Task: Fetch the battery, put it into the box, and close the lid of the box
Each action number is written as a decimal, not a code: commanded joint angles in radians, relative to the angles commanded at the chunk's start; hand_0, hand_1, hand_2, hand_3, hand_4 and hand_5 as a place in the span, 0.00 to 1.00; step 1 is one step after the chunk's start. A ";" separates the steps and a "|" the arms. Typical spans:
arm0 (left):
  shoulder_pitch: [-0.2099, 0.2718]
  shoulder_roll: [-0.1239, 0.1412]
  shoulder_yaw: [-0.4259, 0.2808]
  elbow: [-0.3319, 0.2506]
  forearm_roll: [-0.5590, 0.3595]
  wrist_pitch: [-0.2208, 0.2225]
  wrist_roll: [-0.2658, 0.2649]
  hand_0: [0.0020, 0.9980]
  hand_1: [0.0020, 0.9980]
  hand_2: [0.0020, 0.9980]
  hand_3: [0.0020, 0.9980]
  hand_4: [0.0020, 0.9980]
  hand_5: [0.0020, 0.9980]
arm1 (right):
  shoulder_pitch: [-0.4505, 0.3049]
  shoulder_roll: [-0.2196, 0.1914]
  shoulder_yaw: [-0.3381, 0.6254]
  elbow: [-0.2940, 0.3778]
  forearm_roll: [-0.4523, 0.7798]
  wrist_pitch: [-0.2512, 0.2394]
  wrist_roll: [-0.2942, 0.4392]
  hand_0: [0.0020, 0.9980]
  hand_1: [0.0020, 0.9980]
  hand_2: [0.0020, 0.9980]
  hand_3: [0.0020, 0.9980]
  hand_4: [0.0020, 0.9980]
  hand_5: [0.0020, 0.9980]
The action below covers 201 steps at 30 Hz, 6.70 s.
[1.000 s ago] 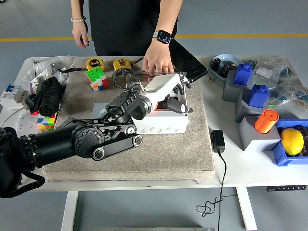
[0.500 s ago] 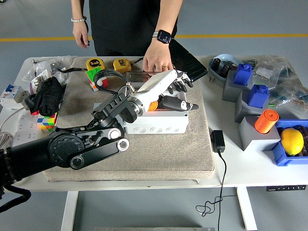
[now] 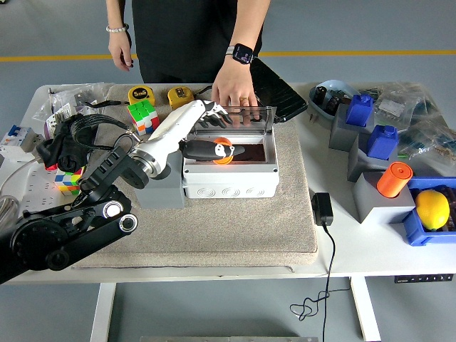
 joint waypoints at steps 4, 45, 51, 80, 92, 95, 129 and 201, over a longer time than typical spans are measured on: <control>0.018 0.026 0.008 0.003 0.009 -0.023 0.023 0.56 0.63 0.59 0.57 1.00 0.43 | 0.000 0.000 0.000 0.000 0.001 0.000 0.000 0.63 0.67 0.68 0.58 0.95 0.45; -0.174 -0.238 0.099 0.095 -0.037 0.032 -0.047 0.57 0.66 0.65 0.63 0.97 0.43 | 0.007 0.000 -0.025 0.009 0.018 -0.002 0.001 0.63 0.67 0.68 0.58 0.96 0.45; -0.200 -0.227 0.038 0.159 0.010 0.023 -0.030 0.74 0.78 0.77 0.76 0.98 0.48 | 0.011 0.000 -0.032 0.013 0.020 -0.002 0.002 0.63 0.67 0.68 0.58 0.96 0.45; -0.194 -0.147 0.061 0.153 0.071 -0.209 0.199 0.39 0.60 0.68 0.72 1.00 0.71 | 0.005 -0.001 -0.023 0.018 0.017 -0.003 0.001 0.63 0.67 0.68 0.58 0.96 0.45; -0.170 -0.125 0.048 0.018 0.102 -0.285 0.292 0.36 0.57 0.66 0.71 1.00 0.72 | 0.002 -0.001 -0.022 0.015 0.017 -0.003 0.001 0.63 0.67 0.68 0.58 0.96 0.45; -0.169 -0.125 0.063 0.016 0.093 -0.295 0.301 0.36 0.57 0.66 0.71 1.00 0.72 | 0.003 -0.001 -0.024 0.015 0.017 -0.003 0.001 0.63 0.67 0.68 0.58 0.96 0.45; 0.119 -0.103 -0.247 0.010 -0.252 0.078 -0.243 0.53 0.64 0.64 0.69 0.99 0.64 | 0.007 0.005 -0.049 0.001 0.028 -0.002 0.002 0.63 0.67 0.68 0.58 0.96 0.45; 0.353 -0.077 -0.571 0.043 -0.476 0.039 -0.447 0.53 0.60 0.64 0.62 0.99 0.58 | 0.049 0.030 -0.214 -0.051 0.130 0.005 -0.003 0.63 0.67 0.68 0.58 0.95 0.45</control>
